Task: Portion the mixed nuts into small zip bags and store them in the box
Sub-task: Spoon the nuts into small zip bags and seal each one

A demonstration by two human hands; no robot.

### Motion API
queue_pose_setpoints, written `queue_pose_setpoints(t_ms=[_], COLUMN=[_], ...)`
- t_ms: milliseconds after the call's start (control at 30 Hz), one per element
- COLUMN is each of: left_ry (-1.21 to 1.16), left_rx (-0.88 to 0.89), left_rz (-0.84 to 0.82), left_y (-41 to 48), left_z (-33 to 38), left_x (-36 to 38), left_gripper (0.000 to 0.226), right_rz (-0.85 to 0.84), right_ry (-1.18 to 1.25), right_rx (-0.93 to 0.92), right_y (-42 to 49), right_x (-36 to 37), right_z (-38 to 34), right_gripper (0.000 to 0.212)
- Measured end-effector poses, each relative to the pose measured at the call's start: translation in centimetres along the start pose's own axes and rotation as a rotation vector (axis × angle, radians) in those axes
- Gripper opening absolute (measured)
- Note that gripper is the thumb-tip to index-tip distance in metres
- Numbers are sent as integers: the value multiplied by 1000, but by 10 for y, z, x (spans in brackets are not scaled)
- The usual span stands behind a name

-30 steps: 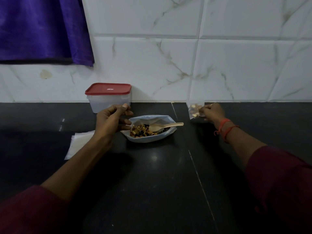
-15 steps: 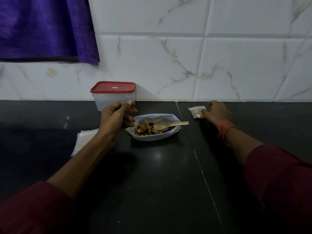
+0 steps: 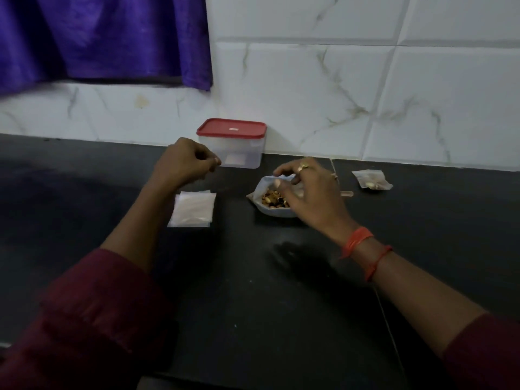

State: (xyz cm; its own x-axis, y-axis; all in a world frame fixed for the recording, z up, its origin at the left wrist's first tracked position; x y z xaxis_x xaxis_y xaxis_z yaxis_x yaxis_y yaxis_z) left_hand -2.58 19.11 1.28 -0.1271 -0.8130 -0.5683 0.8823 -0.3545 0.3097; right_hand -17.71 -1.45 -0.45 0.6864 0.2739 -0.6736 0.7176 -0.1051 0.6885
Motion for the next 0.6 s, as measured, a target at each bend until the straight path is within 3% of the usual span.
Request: queue_pose_setpoints(t_ms=[133,267,600], left_ry=[362,460,477], left_rx=[-128,-225,-243], left_rz=[-229,-391,-381], left_y=[8,5,2], left_z=[-36,-60,-65], left_x=[-3,9,13], left_gripper=[10,25,19], right_rz=[-86,-129,-144], right_ry=[11,-31,-64], right_rx=[-118,-229,-215], right_y=[-16,-29,-32], right_x=[22,31,36], right_z=[-32,-40,-28], right_gripper=[18,18,17])
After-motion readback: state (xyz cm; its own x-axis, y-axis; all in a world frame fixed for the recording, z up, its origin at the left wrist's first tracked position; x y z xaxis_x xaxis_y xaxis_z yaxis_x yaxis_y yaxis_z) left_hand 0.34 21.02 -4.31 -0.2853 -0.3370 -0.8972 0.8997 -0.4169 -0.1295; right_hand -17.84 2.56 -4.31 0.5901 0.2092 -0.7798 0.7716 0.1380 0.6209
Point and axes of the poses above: each hand's wrist, its own y-axis towards the middle knuckle, its own x-axis out of the palm, z = x × y, the point moved 8 cm from there along y, towards the middle knuckle, and after that the axes turned 12 degrees about -y, right-handed, at the moved point
